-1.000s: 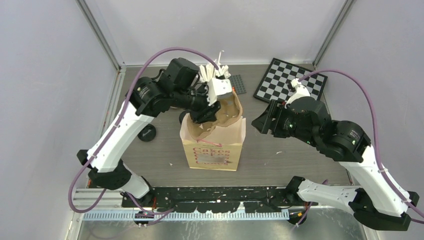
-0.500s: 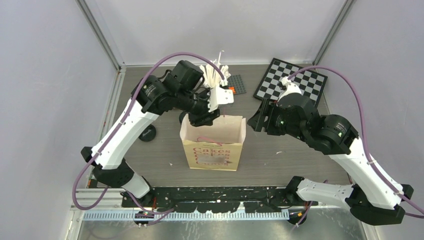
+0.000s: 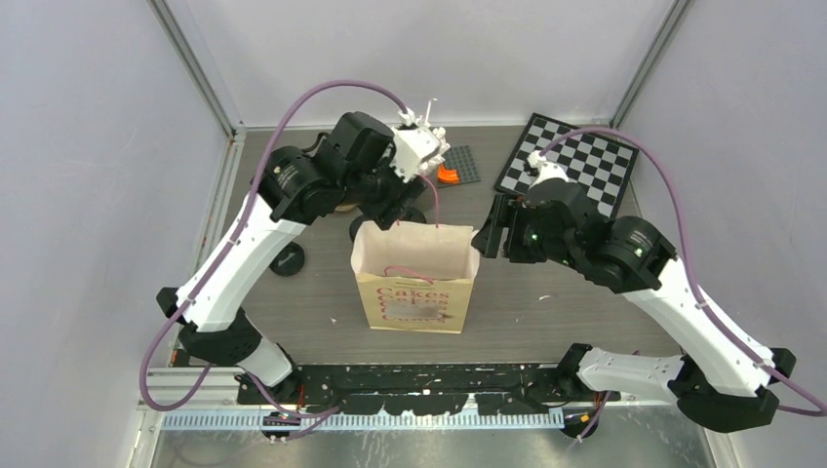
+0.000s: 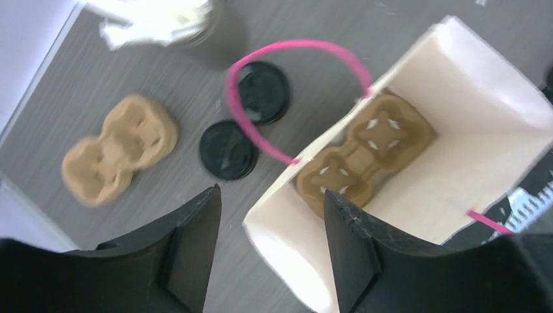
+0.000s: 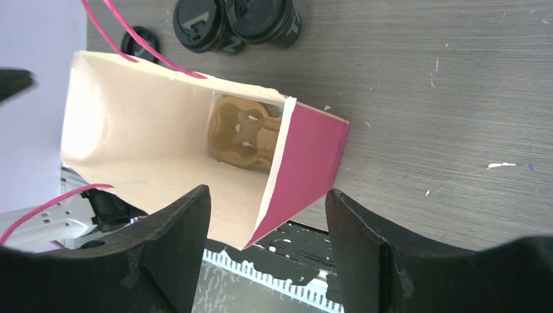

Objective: Pack the takeout coffee

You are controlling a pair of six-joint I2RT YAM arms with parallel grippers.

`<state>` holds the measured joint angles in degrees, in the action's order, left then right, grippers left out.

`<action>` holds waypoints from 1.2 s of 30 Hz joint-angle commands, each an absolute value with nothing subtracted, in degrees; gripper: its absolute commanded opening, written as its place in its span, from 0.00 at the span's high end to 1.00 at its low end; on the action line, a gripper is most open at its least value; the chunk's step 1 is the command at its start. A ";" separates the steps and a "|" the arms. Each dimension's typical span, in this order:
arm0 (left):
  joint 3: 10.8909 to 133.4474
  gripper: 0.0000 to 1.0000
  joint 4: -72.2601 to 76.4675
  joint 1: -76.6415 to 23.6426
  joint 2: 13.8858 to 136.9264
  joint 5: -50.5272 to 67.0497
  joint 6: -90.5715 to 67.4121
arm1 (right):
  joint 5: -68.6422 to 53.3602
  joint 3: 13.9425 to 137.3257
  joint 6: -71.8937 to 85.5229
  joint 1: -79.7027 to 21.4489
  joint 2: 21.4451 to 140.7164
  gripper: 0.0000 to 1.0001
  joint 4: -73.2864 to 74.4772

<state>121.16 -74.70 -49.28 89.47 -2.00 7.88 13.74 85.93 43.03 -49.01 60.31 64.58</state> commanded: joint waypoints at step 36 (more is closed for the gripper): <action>89.76 1.00 -40.54 -51.30 78.26 16.07 -23.15 | 25.52 83.75 35.31 -49.20 50.12 0.42 70.66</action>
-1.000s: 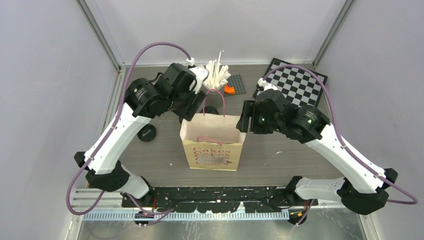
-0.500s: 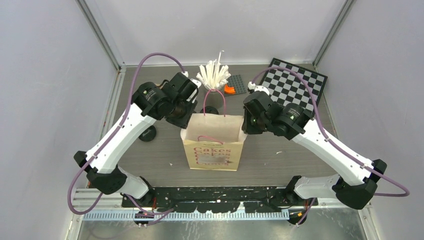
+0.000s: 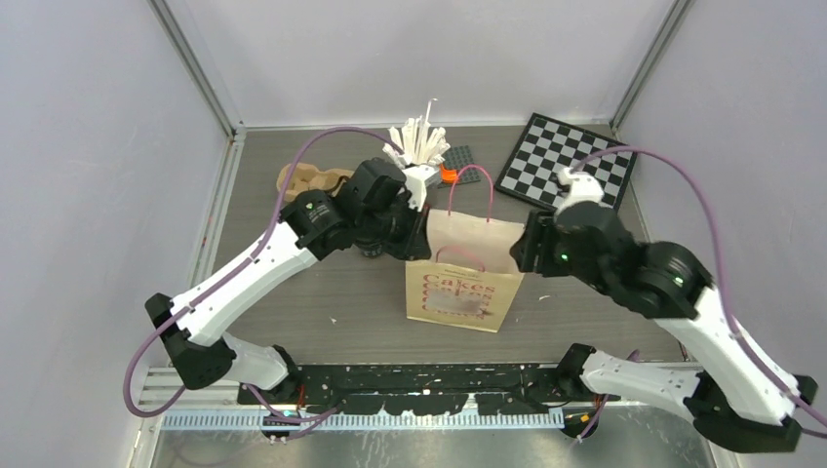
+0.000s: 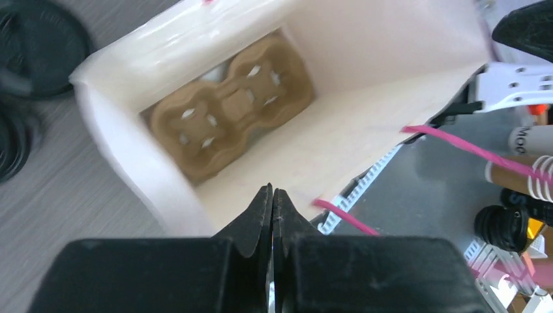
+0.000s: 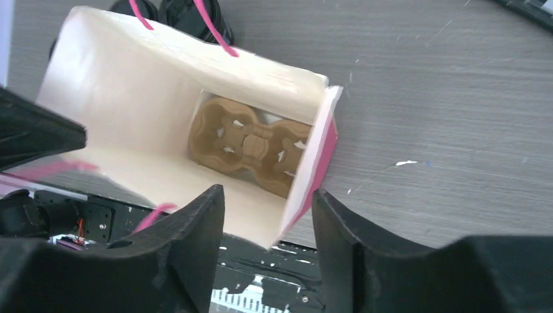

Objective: Pack the takeout coffee

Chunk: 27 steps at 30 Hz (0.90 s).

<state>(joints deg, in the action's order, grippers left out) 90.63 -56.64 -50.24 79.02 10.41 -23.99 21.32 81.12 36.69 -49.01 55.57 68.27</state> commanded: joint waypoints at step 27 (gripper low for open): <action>98.53 0.39 -63.61 -47.08 78.69 -4.62 -28.46 | 4.41 100.56 4.42 -35.47 76.48 0.14 57.32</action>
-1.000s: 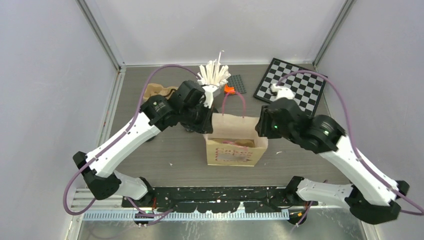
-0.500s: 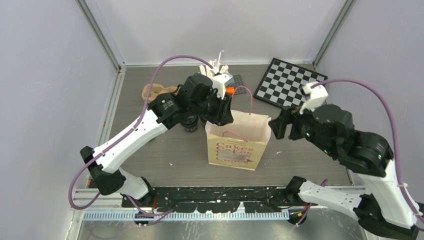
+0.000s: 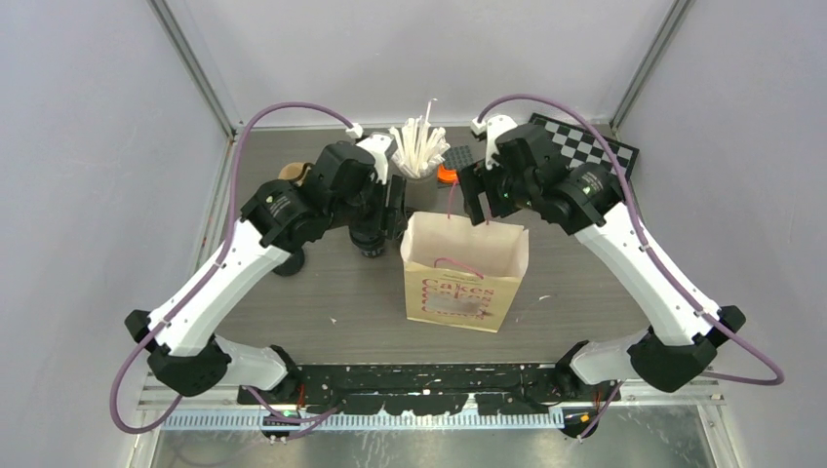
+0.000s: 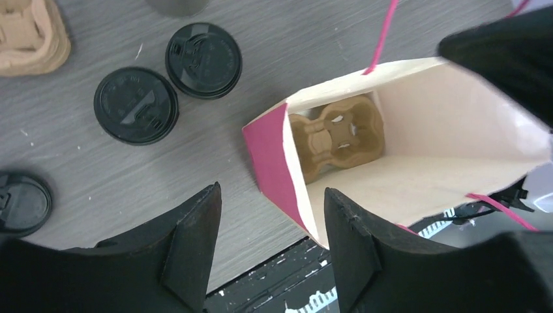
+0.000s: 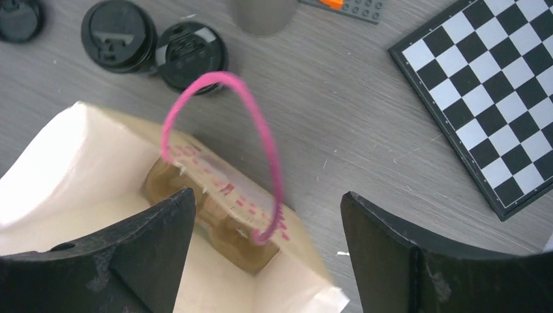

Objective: Pack the takeout coffee

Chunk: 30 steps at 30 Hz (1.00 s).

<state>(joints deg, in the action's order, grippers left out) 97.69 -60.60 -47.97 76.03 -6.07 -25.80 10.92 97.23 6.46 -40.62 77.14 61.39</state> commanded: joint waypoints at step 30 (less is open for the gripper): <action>65.25 1.00 -5.26 -48.41 75.70 23.57 -19.98 | -11.25 84.71 -11.28 -34.48 54.26 1.00 58.89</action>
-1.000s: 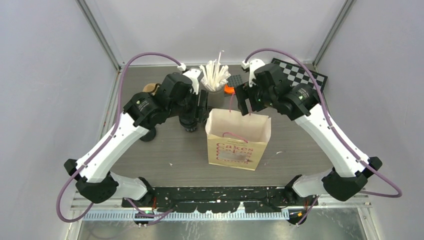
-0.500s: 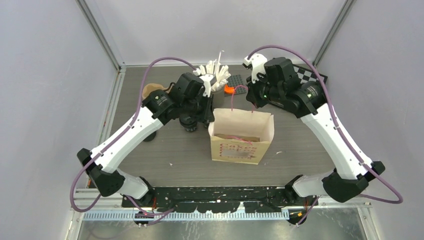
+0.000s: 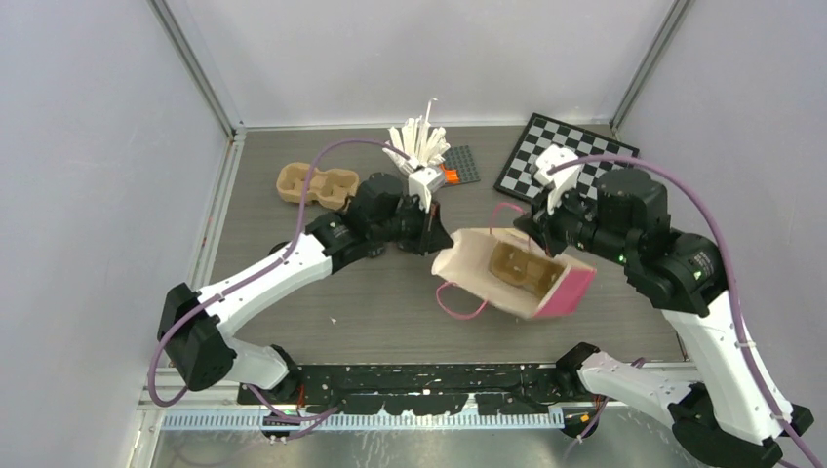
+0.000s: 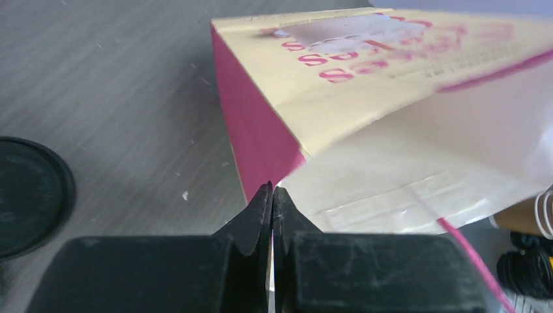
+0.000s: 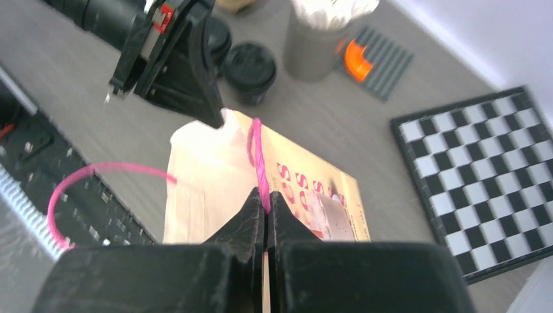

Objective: Pack the takeout coffee

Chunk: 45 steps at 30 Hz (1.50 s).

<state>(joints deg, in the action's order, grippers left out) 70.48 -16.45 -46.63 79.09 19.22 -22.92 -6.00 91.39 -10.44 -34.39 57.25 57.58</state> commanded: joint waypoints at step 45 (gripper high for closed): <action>71.97 1.00 -43.62 -53.97 57.59 -8.37 -28.57 | -5.23 100.27 8.67 -34.39 63.30 0.25 50.67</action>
<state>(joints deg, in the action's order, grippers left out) 68.90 -39.35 -54.59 60.62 -6.17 -26.89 -9.63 94.26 1.58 -34.39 57.36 51.68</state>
